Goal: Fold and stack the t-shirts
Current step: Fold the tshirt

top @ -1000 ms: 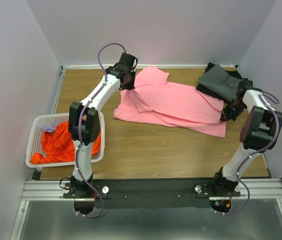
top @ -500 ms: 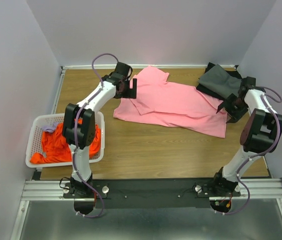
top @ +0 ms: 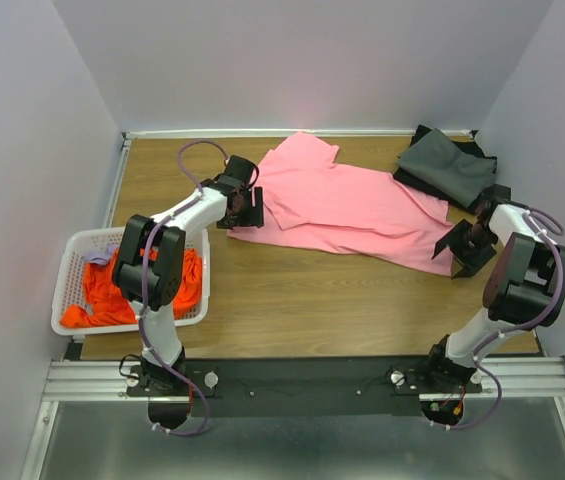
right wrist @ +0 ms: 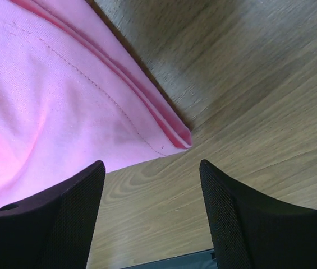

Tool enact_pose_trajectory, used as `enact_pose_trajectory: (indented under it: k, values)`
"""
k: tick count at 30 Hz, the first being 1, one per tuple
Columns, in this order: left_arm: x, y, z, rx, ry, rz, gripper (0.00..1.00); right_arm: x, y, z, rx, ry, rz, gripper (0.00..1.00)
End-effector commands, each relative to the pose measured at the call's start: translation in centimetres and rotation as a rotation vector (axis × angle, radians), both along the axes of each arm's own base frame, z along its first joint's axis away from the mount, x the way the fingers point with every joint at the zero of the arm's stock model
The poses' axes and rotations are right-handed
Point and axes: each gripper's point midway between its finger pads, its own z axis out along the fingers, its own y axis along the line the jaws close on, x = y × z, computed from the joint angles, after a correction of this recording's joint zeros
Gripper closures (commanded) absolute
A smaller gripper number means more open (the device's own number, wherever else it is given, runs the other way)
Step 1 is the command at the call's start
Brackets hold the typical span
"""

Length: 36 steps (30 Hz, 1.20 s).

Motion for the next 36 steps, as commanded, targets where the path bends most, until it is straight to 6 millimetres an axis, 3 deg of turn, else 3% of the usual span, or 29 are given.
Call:
enact_pose_trajectory:
  k: [1, 9, 12, 25, 29, 31, 34, 36]
  values:
    - [0.6, 0.3, 1.0, -0.009, -0.049, 0.042, 0.21, 0.1, -0.7, 0.5, -0.017, -0.047, -0.015, 0.25]
    - [-0.1, 1.2, -0.7, 0.032, -0.021, 0.059, 0.26, -1.5, -1.8, -0.4, -0.022, -0.026, -0.049, 0.27]
    - [-0.4, 1.2, -1.3, 0.023, -0.01, 0.066, 0.26, -1.7, -2.1, -0.7, -0.021, -0.022, -0.052, 0.33]
    - [-0.2, 1.1, -3.1, 0.039, 0.016, 0.07, 0.27, -0.5, -1.5, -3.3, 0.034, -0.04, -0.06, 0.5]
    - [0.2, 1.1, -3.6, 0.044, 0.017, 0.07, 0.42, -0.6, -1.6, -3.8, 0.029, -0.033, -0.059, 0.57]
    - [0.4, 1.0, -3.7, 0.046, 0.017, 0.07, 0.49, -0.7, -1.6, -4.1, 0.033, -0.023, -0.057, 0.66]
    - [0.5, 1.0, -4.3, 0.051, 0.025, 0.07, 0.66, -0.7, -1.8, -4.3, 0.023, -0.014, -0.055, 0.82]
    - [0.7, 0.9, -4.6, 0.051, 0.025, 0.067, 0.85, -0.7, -2.2, -4.3, 0.005, -0.01, -0.049, 0.91]
